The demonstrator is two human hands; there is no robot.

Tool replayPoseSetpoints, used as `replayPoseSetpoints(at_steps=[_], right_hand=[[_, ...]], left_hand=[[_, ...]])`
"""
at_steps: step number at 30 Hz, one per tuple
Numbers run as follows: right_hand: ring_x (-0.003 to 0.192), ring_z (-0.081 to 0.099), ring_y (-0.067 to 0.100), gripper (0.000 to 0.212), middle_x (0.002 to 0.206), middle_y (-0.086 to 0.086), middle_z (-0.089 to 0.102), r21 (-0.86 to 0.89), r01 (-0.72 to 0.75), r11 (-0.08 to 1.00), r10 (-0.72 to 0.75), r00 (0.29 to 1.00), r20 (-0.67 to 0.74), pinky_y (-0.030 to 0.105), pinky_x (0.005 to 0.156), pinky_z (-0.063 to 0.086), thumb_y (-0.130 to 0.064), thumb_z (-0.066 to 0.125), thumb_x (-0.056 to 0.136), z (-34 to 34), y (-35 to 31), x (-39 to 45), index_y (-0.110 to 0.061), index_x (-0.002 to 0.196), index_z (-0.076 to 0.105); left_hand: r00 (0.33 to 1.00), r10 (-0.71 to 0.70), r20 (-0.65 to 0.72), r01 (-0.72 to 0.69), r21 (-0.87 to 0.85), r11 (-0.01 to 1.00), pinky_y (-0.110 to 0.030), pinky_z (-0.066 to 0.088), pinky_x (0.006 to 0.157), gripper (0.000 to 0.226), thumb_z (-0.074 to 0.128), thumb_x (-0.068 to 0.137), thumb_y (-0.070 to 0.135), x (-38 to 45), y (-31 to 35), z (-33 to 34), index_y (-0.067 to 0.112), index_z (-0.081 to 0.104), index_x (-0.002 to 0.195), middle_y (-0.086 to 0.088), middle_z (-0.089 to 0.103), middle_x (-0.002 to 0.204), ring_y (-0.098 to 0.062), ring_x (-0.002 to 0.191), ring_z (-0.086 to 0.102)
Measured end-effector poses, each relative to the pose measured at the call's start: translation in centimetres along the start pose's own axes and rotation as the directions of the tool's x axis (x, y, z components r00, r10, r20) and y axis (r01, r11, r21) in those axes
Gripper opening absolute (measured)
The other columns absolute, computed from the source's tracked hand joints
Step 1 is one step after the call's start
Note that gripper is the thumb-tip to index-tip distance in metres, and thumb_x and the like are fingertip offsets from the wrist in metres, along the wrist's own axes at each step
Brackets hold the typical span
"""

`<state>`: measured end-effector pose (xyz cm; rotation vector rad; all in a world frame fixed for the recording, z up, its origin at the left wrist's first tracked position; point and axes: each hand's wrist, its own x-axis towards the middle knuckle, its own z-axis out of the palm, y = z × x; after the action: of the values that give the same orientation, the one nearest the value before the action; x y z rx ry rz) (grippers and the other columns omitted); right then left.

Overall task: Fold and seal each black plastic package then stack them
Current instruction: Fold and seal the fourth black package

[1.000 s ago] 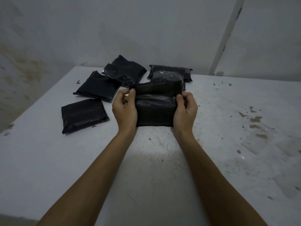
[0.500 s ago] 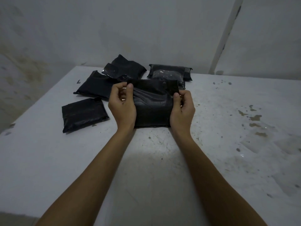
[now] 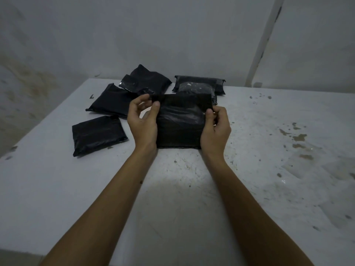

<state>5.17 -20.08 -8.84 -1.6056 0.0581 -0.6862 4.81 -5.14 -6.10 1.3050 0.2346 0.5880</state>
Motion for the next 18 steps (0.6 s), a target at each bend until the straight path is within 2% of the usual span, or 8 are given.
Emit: replayPoseSetpoints(at_steps=[2,5,8,14,16,18], right_hand=[[0.080,0.056,-0.014,0.010,0.092,-0.016,0.060,0.004,-0.008,1.000,0.008,1.000,-0.015,0.006,0.069,0.045,-0.018,0.050,0.108,0.0,0.0,0.0,-0.015,0.104,0.059],[0.078,0.056,-0.014,0.012,0.091,-0.015,0.060,0.009,-0.015,1.000,0.015,1.000,-0.027,0.005,0.067,0.043,-0.018,0.050,0.108,0.0,0.1,0.1,-0.012,0.105,0.060],[0.076,0.055,-0.013,0.011,0.089,-0.014,0.060,0.012,-0.017,1.000,0.017,0.999,-0.035,0.005,0.066,0.043,-0.018,0.050,0.107,0.0,0.1,0.1,-0.013,0.104,0.060],[0.081,0.058,-0.011,0.010,0.092,-0.016,0.061,-0.016,-0.025,1.000,0.025,0.999,-0.029,0.007,0.069,0.047,-0.022,0.050,0.108,0.0,0.2,0.1,-0.019,0.103,0.058],[0.083,0.059,-0.010,0.011,0.093,-0.016,0.062,-0.018,-0.032,0.999,0.031,0.999,-0.031,0.008,0.070,0.048,-0.023,0.050,0.108,0.0,0.3,0.1,-0.018,0.104,0.058],[0.081,0.059,-0.009,0.011,0.091,-0.017,0.061,-0.020,-0.027,0.999,0.026,0.999,-0.037,0.009,0.070,0.048,-0.023,0.050,0.108,0.0,0.3,0.1,-0.018,0.104,0.059]], left_hand=[[0.994,-0.103,0.034,0.106,-0.070,0.992,-0.037,0.056,0.102,0.032,0.077,0.091,0.024,0.2,-0.2,-0.2,0.022,0.067,0.121,0.004,0.074,0.106,-0.016,0.111,0.069],[0.978,-0.180,0.104,0.182,-0.016,0.983,-0.049,0.055,0.104,0.037,0.077,0.089,0.017,0.1,-0.5,-0.4,0.026,0.065,0.123,-0.003,0.077,0.096,-0.023,0.105,0.072],[0.980,-0.160,0.116,0.161,-0.002,0.987,-0.050,0.054,0.105,0.041,0.078,0.088,0.009,0.1,-0.8,-0.5,0.028,0.065,0.122,-0.012,0.077,0.099,-0.027,0.107,0.072],[0.976,-0.168,0.138,0.178,-0.063,0.982,-0.045,0.057,0.101,0.045,0.073,0.092,0.003,0.1,-0.8,-0.4,0.032,0.065,0.126,-0.011,0.076,0.113,-0.022,0.112,0.071],[0.979,-0.159,0.127,0.168,-0.063,0.984,-0.049,0.056,0.103,0.042,0.074,0.092,0.005,0.1,-1.0,-0.4,0.032,0.066,0.123,-0.010,0.076,0.107,-0.024,0.112,0.071],[0.984,-0.137,0.112,0.142,-0.043,0.989,-0.051,0.049,0.110,0.036,0.077,0.091,0.011,0.2,-1.3,-0.4,0.031,0.067,0.119,-0.003,0.074,0.089,-0.024,0.107,0.072]])
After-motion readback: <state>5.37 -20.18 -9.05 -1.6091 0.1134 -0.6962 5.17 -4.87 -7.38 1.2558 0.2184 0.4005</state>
